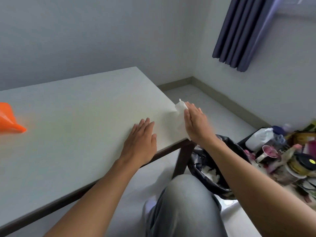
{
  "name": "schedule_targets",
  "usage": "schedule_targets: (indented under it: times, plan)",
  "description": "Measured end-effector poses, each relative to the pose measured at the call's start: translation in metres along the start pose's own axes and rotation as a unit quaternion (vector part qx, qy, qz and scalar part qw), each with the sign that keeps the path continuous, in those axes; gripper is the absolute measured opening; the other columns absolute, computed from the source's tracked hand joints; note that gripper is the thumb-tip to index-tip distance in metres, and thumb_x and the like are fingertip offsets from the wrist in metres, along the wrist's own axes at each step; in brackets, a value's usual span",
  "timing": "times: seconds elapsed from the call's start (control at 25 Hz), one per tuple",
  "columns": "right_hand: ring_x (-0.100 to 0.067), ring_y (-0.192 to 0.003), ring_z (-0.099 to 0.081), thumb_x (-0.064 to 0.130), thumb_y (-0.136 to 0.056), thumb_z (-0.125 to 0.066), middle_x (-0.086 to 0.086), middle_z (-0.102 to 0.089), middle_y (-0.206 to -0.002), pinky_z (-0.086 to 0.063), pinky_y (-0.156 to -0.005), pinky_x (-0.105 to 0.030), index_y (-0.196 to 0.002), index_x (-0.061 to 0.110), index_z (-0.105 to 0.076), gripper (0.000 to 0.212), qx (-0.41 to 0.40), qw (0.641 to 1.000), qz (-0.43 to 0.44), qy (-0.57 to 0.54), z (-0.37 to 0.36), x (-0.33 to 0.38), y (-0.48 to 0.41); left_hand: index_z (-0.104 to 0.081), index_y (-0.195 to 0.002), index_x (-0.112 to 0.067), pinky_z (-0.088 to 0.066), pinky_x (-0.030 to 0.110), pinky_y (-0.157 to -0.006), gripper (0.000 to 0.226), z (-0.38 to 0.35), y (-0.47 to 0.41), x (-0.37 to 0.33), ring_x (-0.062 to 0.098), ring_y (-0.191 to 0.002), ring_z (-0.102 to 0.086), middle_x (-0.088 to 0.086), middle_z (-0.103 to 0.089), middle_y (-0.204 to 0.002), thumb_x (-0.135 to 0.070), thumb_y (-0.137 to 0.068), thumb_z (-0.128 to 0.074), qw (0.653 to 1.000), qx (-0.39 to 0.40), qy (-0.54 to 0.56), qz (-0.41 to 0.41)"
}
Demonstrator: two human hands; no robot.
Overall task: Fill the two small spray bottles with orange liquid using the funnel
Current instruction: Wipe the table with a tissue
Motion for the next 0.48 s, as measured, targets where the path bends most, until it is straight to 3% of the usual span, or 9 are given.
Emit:
schedule_targets:
  times: [0.08, 0.16, 0.24, 0.32, 0.48]
  plan:
    - [-0.033, -0.122, -0.056, 0.024, -0.111, -0.025, -0.007, -0.066, -0.118, -0.029, -0.117, -0.043, -0.135, 0.009, -0.056, 0.042, -0.058, 0.996, -0.059, -0.016, 0.02, -0.029, 0.005, -0.02, -0.154, -0.016, -0.001, 0.035, -0.122, 0.055, -0.016, -0.016, -0.019, 0.014, -0.151, -0.002, 0.001, -0.01, -0.164, -0.035, -0.102, -0.026, 1.0, 0.022, -0.008, -0.011]
    - [-0.028, -0.089, -0.054, 0.021, -0.111, -0.027, 0.001, -0.058, -0.09, -0.04, -0.101, -0.045, -0.117, 0.007, -0.061, 0.038, -0.083, 0.989, -0.117, -0.043, 0.029, -0.057, 0.013, -0.019, -0.154, -0.018, -0.001, 0.037, -0.122, 0.058, -0.026, -0.025, -0.028, 0.014, -0.151, -0.002, 0.0, -0.008, -0.164, -0.04, -0.102, -0.022, 0.999, 0.02, -0.041, -0.011]
    - [-0.027, -0.075, -0.051, 0.024, -0.111, -0.028, -0.004, -0.057, -0.077, -0.041, -0.083, -0.041, -0.102, 0.006, -0.06, 0.037, -0.072, 0.984, -0.153, -0.053, 0.02, -0.086, 0.024, -0.018, -0.155, -0.019, -0.002, 0.038, -0.123, 0.059, -0.031, -0.025, -0.029, 0.014, -0.151, -0.002, -0.001, -0.009, -0.164, -0.043, -0.101, -0.017, 0.997, 0.005, -0.074, -0.012]
    - [-0.028, -0.072, -0.055, 0.029, -0.11, -0.027, -0.013, -0.061, -0.078, -0.043, -0.074, -0.039, -0.089, 0.006, -0.055, 0.041, -0.04, 0.979, -0.192, -0.051, -0.004, -0.118, 0.039, -0.018, -0.154, -0.02, -0.003, 0.038, -0.123, 0.059, -0.033, -0.024, -0.028, 0.014, -0.151, -0.003, -0.001, -0.009, -0.164, -0.043, -0.101, -0.015, 0.996, 0.001, -0.087, -0.015]
    - [-0.031, -0.091, -0.065, 0.037, -0.109, -0.022, -0.013, -0.069, -0.097, -0.052, -0.089, -0.046, -0.096, 0.009, -0.058, 0.048, 0.035, 0.945, -0.324, -0.017, -0.06, -0.173, 0.074, -0.019, -0.154, -0.019, -0.005, 0.039, -0.122, 0.058, -0.038, -0.026, -0.027, 0.015, -0.151, -0.005, 0.0, -0.011, -0.164, -0.042, -0.1, -0.014, 0.995, 0.0, -0.1, -0.017]
Point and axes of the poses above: each hand's wrist, its own y-axis away from the middle knuckle, its own z-axis out of the back of the hand, x = y × z, the point moved 3 cm from there along -y, towards the middle knuckle
